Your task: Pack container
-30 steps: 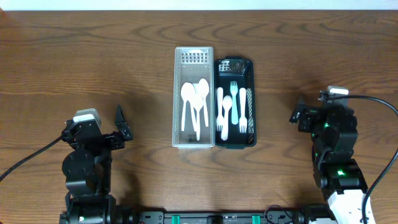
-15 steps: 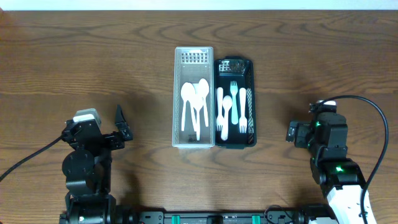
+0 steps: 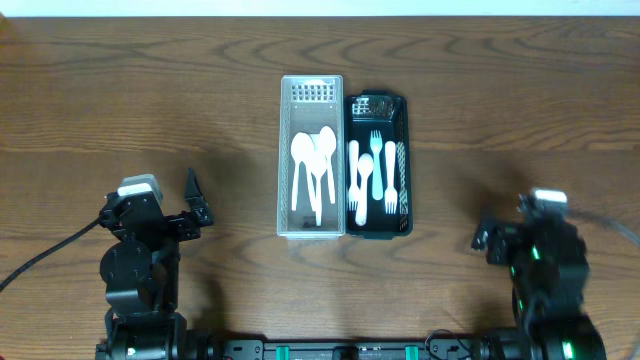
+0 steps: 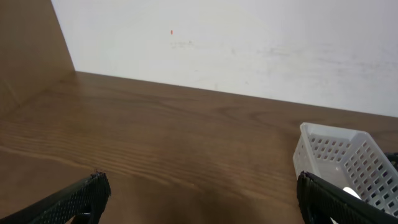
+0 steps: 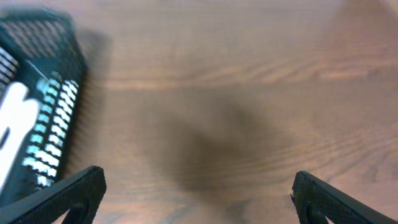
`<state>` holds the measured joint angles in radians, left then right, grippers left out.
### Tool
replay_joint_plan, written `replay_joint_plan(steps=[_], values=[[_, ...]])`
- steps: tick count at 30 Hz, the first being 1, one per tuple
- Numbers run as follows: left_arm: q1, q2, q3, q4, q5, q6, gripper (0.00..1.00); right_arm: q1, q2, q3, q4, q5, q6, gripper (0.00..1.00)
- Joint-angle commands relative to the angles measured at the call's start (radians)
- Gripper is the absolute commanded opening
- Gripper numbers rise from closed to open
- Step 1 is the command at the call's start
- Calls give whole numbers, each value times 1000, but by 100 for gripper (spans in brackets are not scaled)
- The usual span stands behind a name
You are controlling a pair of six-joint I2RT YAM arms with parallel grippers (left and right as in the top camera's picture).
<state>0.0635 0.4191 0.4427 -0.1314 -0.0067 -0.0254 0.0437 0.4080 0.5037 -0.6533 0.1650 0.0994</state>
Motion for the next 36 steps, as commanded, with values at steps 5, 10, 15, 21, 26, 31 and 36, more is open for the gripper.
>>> replay_joint_plan(steps=[5, 10, 15, 21, 26, 31, 36], values=[[-2, 2, 2, 0, -2, 6, 98, 17, -293, -76, -56, -54, -8, 99], [-2, 2, 2, 0, -2, 6, 98, 24, -365, -239, 215, -54, -7, 99], [-2, 2, 2, 0, -2, 6, 98, 40, -404, -397, 563, -31, -11, 99], [-2, 2, 2, 0, -2, 6, 98, 66, -403, -498, 874, 2, -106, 99], [-2, 2, 2, 0, -2, 6, 98, 68, -404, -498, 744, -10, -146, 99], [-2, 2, 2, 0, -2, 6, 98, 68, -403, -498, 581, -92, -142, 99], [-2, 2, 2, 0, -2, 6, 98, 68, -403, -498, 584, -91, -142, 99]])
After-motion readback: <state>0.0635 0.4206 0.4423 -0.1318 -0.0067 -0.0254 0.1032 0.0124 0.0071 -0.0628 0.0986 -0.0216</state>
